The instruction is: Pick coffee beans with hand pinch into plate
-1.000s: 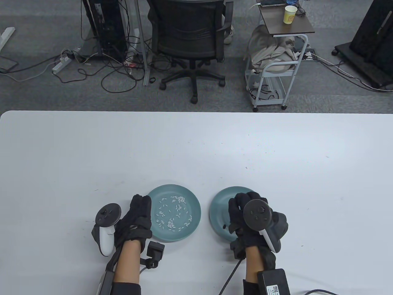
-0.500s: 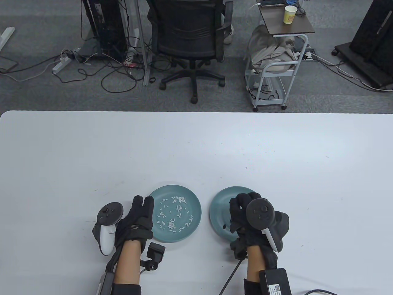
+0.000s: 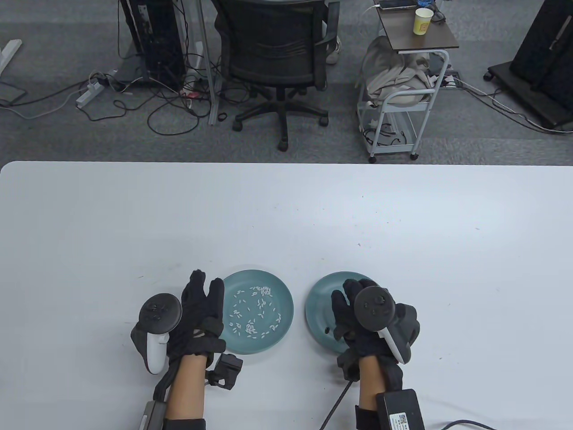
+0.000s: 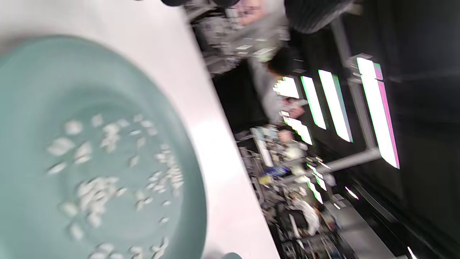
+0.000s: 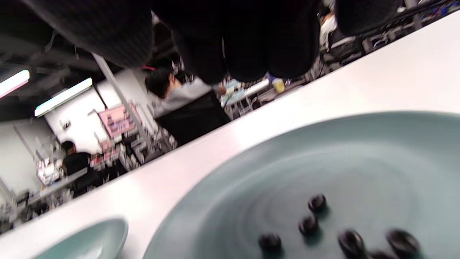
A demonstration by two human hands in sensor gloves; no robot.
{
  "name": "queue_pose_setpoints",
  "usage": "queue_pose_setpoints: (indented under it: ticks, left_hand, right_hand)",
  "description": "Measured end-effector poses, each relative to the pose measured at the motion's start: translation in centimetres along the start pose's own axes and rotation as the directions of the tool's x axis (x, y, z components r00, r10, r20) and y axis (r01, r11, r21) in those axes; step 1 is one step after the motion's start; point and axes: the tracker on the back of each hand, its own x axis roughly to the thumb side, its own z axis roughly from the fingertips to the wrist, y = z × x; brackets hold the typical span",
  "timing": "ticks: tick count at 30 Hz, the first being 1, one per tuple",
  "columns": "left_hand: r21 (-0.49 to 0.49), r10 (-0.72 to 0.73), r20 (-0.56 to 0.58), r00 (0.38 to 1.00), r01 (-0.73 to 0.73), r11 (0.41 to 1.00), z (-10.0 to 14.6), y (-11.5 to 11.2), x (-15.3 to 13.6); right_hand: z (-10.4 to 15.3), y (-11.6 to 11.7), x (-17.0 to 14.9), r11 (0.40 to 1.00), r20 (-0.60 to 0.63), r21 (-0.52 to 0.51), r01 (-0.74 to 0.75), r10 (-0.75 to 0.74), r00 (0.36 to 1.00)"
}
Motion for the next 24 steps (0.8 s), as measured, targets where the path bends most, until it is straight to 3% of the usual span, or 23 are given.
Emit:
queue_pose_setpoints:
  ticks: [1, 2, 3, 5, 7, 9, 12, 24]
  left_hand:
    - [-0.002, -0.072, 0.041, 0.997, 0.072, 0.997, 0.2, -0.2, 0.8]
    - [0.015, -0.237, 0.097, 0.967, 0.237, 0.972, 0.6, -0.6, 2.1]
    - [0.022, -0.405, 0.146, 0.902, 0.406, 0.913, 1.1, -1.0, 3.3]
    - [0.027, -0.605, 0.207, 0.769, 0.613, 0.789, 1.8, -2.2, 4.9]
    - [0.016, -0.719, 0.259, 0.645, 0.741, 0.671, 2.2, -3.8, 5.6]
    - [-0.022, -0.77, 0.273, 0.578, 0.803, 0.595, 2.1, -5.2, 5.6]
    - [-0.093, -0.776, 0.269, 0.57, 0.818, 0.568, 1.7, -6.2, 5.1]
    - [-0.117, -0.773, 0.217, 0.597, 0.802, 0.586, 1.2, -5.6, 4.0]
  right_hand:
    - [0.0, 0.1, 0.2, 0.999, -0.004, 0.029, -0.018, 0.018, 1.0]
    - [0.0, 0.3, 0.6, 0.996, -0.013, 0.067, -0.064, 0.065, 0.998]
    - [0.1, 0.3, 0.9, 0.987, -0.012, 0.101, -0.122, 0.123, 0.992]
    - [0.1, 0.4, 1.2, 0.976, -0.014, 0.124, -0.18, 0.184, 0.983]
    - [0.1, 0.5, 1.3, 0.973, -0.018, 0.139, -0.183, 0.188, 0.982]
    - [0.1, 0.7, 1.3, 0.974, -0.023, 0.14, -0.181, 0.186, 0.982]
    - [-0.1, 1.1, 1.4, 0.957, -0.034, 0.184, -0.224, 0.234, 0.972]
    - [0.0, 1.7, 2.0, 0.951, -0.018, 0.21, -0.225, 0.233, 0.972]
